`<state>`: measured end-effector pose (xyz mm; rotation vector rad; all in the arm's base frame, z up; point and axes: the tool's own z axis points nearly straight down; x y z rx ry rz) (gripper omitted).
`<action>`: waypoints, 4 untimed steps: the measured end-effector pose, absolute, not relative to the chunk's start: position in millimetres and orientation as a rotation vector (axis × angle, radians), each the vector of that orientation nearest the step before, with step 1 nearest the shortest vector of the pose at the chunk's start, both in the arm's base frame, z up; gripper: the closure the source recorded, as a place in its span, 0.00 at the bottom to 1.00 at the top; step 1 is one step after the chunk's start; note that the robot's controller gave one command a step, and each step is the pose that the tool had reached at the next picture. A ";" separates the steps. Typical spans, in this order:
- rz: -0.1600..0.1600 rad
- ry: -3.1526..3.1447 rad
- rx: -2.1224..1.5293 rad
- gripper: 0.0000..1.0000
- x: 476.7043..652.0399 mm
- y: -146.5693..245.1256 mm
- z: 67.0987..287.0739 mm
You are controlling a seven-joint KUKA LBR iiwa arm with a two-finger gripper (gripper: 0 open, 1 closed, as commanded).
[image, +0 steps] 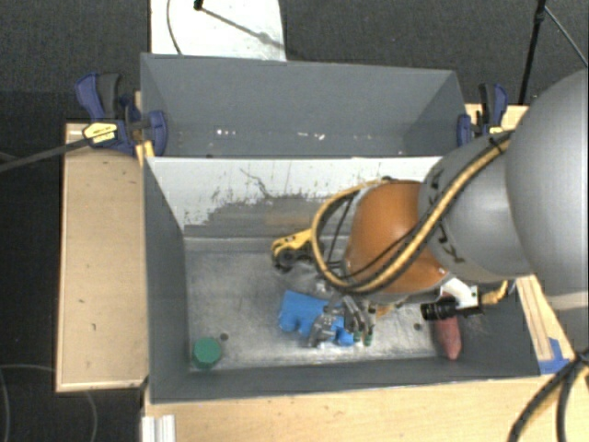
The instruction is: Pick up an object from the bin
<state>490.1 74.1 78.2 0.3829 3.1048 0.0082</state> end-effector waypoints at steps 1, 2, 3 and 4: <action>-0.001 3.122 0.386 1.00 486.9 73.3 96.8; 0.000 3.118 0.386 1.00 488.6 73.5 115.2; 0.003 3.113 0.387 1.00 490.3 73.8 124.1; 0.001 3.116 0.389 1.00 489.3 73.5 129.9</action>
Offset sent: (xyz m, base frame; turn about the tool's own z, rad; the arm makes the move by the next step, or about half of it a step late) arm -0.0001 -0.0001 0.0454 -0.0001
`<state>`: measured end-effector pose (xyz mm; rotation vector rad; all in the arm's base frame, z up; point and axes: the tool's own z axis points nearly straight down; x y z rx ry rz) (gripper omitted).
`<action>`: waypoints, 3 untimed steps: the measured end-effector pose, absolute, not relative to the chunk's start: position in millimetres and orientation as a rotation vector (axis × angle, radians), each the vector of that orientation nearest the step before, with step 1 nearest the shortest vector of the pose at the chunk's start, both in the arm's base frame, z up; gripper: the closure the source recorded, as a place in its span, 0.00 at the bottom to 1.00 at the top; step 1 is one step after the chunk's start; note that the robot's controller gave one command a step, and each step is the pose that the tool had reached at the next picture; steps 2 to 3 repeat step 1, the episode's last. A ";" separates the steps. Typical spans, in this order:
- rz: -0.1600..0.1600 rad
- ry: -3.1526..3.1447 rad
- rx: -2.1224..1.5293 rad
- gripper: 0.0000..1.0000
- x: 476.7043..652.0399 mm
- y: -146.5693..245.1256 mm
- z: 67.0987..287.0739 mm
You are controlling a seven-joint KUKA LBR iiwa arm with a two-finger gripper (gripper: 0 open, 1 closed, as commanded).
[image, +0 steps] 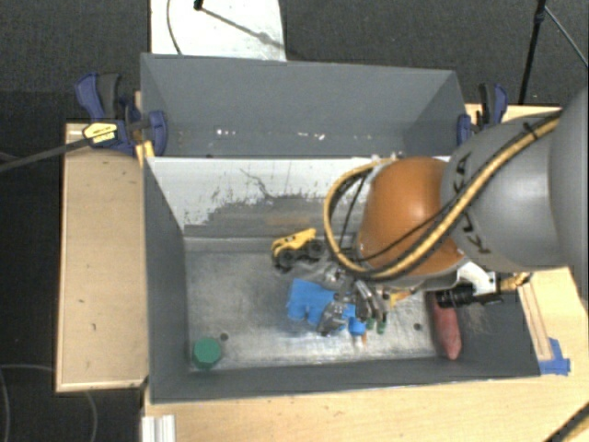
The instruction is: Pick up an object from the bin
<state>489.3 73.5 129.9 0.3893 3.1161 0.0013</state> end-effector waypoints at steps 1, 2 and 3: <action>0.001 3.116 0.390 1.00 489.4 73.5 137.8; 0.001 3.116 0.390 1.00 489.4 73.5 137.8; 0.001 3.116 0.390 1.00 489.4 73.5 137.8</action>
Offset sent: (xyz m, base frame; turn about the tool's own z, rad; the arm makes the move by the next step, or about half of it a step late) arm -0.0001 0.0000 0.0246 0.0000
